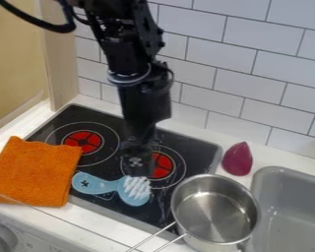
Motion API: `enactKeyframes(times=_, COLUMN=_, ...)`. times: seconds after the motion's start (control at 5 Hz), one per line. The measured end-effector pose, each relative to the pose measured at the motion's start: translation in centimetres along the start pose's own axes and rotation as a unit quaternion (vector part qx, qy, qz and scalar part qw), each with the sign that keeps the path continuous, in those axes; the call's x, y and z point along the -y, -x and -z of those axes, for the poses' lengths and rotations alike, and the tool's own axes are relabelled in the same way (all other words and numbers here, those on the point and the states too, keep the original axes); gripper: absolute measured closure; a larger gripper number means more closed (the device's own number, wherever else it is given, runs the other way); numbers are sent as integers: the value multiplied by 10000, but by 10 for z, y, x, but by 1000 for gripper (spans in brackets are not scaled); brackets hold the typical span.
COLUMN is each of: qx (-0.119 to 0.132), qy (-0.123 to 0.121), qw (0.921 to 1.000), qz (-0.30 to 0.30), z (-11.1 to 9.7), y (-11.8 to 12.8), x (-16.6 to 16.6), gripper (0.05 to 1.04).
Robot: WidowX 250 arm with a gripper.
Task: Put the pot in the stove
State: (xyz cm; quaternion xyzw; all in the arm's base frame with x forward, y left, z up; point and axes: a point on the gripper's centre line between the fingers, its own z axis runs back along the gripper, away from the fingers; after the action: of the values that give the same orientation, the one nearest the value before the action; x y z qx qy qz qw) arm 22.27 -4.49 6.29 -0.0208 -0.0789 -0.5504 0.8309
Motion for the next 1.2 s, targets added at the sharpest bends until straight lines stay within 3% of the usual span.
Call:
enactKeyframes(times=0.2, qx=153, qy=-130, qw=9990, qz=-401, z=3, y=-18, x=-7, gripper=82)
enactKeyframes(times=0.6, qx=353, qy=-410, qw=9896, qz=-1330, z=11, y=-62, x=-12, gripper=82)
enactKeyframes(times=1.2, qx=-193, qy=-67, qw=9877, qz=-1548, z=27, y=-65, x=-11, gripper=82)
